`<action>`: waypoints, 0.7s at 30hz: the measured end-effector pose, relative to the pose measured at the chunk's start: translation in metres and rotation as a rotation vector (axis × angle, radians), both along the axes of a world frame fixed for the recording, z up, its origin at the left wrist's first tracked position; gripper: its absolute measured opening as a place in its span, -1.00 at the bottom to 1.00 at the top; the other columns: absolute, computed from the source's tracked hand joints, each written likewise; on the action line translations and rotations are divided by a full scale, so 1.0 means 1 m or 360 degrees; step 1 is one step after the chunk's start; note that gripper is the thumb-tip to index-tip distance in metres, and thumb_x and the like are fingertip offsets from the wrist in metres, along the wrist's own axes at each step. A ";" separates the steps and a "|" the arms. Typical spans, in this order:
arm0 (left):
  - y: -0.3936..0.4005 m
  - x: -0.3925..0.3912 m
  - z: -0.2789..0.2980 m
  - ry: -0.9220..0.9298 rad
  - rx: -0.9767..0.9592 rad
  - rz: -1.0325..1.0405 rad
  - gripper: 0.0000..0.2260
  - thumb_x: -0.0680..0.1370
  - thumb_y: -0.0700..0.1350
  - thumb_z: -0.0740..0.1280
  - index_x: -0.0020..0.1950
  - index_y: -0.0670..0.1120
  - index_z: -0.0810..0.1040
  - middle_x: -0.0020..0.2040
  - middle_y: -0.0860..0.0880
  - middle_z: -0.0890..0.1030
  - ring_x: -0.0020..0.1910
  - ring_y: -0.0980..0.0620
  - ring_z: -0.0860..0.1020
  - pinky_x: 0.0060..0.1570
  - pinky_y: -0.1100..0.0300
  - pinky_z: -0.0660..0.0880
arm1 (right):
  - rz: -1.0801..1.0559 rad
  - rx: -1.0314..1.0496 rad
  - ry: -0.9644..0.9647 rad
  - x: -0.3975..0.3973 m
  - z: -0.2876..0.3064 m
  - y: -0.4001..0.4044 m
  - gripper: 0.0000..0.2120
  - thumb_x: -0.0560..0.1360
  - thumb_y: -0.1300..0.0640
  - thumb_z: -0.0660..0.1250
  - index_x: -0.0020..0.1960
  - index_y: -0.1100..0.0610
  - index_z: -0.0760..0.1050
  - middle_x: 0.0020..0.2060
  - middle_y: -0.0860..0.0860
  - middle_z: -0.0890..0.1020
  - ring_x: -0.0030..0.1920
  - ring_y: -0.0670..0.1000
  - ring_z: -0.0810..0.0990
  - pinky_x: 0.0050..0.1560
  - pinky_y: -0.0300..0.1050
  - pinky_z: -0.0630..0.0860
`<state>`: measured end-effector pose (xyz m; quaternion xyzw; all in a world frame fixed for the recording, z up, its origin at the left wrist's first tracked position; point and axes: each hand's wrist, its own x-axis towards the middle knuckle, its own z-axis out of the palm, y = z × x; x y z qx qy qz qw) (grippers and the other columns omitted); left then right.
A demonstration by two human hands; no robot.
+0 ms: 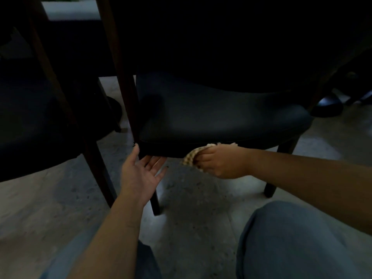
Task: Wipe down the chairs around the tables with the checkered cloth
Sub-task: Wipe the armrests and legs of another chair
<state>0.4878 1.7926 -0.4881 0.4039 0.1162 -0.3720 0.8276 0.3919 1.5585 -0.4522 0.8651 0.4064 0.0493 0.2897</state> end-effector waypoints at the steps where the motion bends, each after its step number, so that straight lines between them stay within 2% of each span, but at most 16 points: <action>1: -0.003 -0.001 0.001 -0.0010 0.0015 -0.0009 -0.42 0.44 0.20 0.36 0.32 -0.13 0.48 0.22 -0.14 0.61 0.16 -0.10 0.62 0.27 -0.08 0.43 | -0.0034 0.0078 0.0024 -0.007 0.004 -0.009 -0.64 0.26 0.10 0.57 0.04 0.14 0.67 0.08 0.04 0.67 0.18 0.05 0.60 0.30 -0.08 0.42; 3: -0.011 -0.002 -0.001 -0.0066 0.0069 -0.0036 -0.44 0.40 0.16 0.40 0.31 -0.11 0.50 0.20 -0.12 0.63 0.13 -0.10 0.63 0.25 -0.08 0.45 | -0.0175 0.0243 0.0027 -0.027 0.006 -0.027 -0.58 0.23 0.17 0.59 0.08 0.17 0.65 0.09 0.06 0.67 0.18 0.06 0.60 0.27 -0.02 0.46; 5: -0.019 -0.003 -0.004 -0.0188 0.0179 -0.0064 -0.45 0.39 0.15 0.41 0.30 -0.08 0.51 0.17 -0.11 0.65 0.12 -0.08 0.64 0.19 -0.06 0.48 | -0.0446 0.0611 -0.0031 -0.054 0.002 -0.041 -0.60 0.32 0.25 0.51 0.16 0.21 0.61 0.13 0.10 0.64 0.21 0.11 0.58 0.26 0.03 0.48; 8: -0.032 -0.005 -0.009 -0.0393 0.0358 -0.0091 -0.47 0.38 0.16 0.40 0.27 -0.07 0.53 0.12 -0.10 0.67 0.07 -0.05 0.66 0.07 0.00 0.53 | -0.1160 0.1396 -0.0491 -0.094 -0.003 -0.069 -0.61 0.53 0.28 0.23 0.35 0.22 0.43 0.30 0.17 0.50 0.34 0.16 0.44 0.36 0.08 0.36; 9: -0.034 -0.005 -0.010 -0.0435 0.0393 -0.0080 -0.46 0.38 0.16 0.40 0.28 -0.09 0.53 0.11 -0.11 0.67 0.06 -0.05 0.66 0.06 0.01 0.54 | -0.1484 0.1704 -0.0711 -0.103 -0.001 -0.081 -0.62 0.56 0.27 0.18 0.36 0.18 0.41 0.29 0.17 0.50 0.31 0.16 0.45 0.32 0.07 0.39; 11: -0.037 -0.004 -0.013 -0.0454 0.0402 -0.0038 -0.43 0.38 0.14 0.42 0.30 -0.11 0.51 0.12 -0.10 0.67 0.05 -0.05 0.66 0.08 0.00 0.54 | -0.2121 0.2421 -0.1142 -0.112 0.005 -0.109 -0.71 0.59 0.21 0.13 0.26 0.08 0.46 0.11 0.18 0.57 0.14 0.19 0.53 0.13 0.09 0.46; 13: -0.037 -0.002 -0.014 -0.0446 0.0405 -0.0007 -0.43 0.38 0.12 0.43 0.32 -0.11 0.50 0.12 -0.10 0.67 0.05 -0.05 0.67 0.06 0.00 0.55 | -0.2575 0.3202 -0.1460 -0.109 0.014 -0.136 -0.81 0.61 0.16 0.07 0.03 0.03 0.46 -0.15 0.14 0.52 -0.07 0.20 0.55 -0.11 0.07 0.47; 15: -0.036 0.000 -0.016 -0.0459 0.0449 0.0012 -0.42 0.38 0.13 0.43 0.32 -0.11 0.49 0.13 -0.11 0.66 0.04 -0.04 0.67 0.02 0.03 0.55 | -0.2722 0.3792 -0.1531 -0.100 0.017 -0.159 -0.79 0.62 0.11 0.07 -0.15 0.07 0.39 -0.29 0.05 0.46 -0.27 0.09 0.54 -0.28 -0.05 0.44; 17: -0.036 0.000 -0.018 -0.0482 0.0498 0.0013 -0.40 0.37 0.16 0.42 0.32 -0.12 0.50 0.13 -0.10 0.66 0.03 -0.03 0.67 0.02 0.03 0.54 | -0.2639 0.4162 -0.1377 -0.084 0.018 -0.167 -0.73 0.62 0.11 0.07 -0.23 0.05 0.37 -0.35 -0.02 0.46 -0.45 -0.05 0.51 -0.38 -0.20 0.43; 18: -0.035 0.000 -0.018 -0.0499 0.0516 0.0010 -0.40 0.36 0.17 0.43 0.30 -0.12 0.50 0.12 -0.10 0.67 0.03 -0.02 0.67 0.02 0.03 0.54 | -0.2628 0.4273 -0.1277 -0.076 0.016 -0.165 -0.72 0.63 0.11 0.04 -0.19 0.08 0.42 -0.34 -0.03 0.50 -0.43 -0.06 0.53 -0.36 -0.22 0.47; 19: -0.035 0.001 -0.019 -0.0514 0.0531 0.0007 -0.39 0.35 0.19 0.43 0.29 -0.11 0.51 0.10 -0.09 0.67 0.03 -0.02 0.67 0.02 0.03 0.54 | -0.2659 0.4341 -0.1276 -0.068 0.014 -0.161 -0.70 0.64 0.10 0.01 -0.07 0.14 0.49 -0.23 -0.02 0.56 -0.29 -0.03 0.58 -0.23 -0.18 0.54; 20: -0.034 0.001 -0.020 -0.0527 0.0543 0.0002 -0.39 0.33 0.20 0.44 0.27 -0.10 0.52 0.09 -0.08 0.68 0.03 -0.01 0.67 0.03 0.03 0.54 | -0.2694 0.4388 -0.1318 -0.062 0.013 -0.153 -0.66 0.65 0.09 -0.01 0.09 0.19 0.51 -0.07 0.00 0.60 -0.11 0.02 0.60 -0.05 -0.10 0.56; 21: -0.033 0.002 -0.020 -0.0539 0.0552 -0.0002 -0.38 0.31 0.22 0.45 0.26 -0.09 0.53 0.08 -0.07 0.68 0.03 0.00 0.67 0.04 0.02 0.54 | -0.2680 0.4453 -0.1435 -0.057 0.012 -0.146 -0.63 0.65 0.08 -0.01 0.21 0.22 0.49 0.06 0.04 0.61 0.01 0.08 0.60 0.05 -0.04 0.56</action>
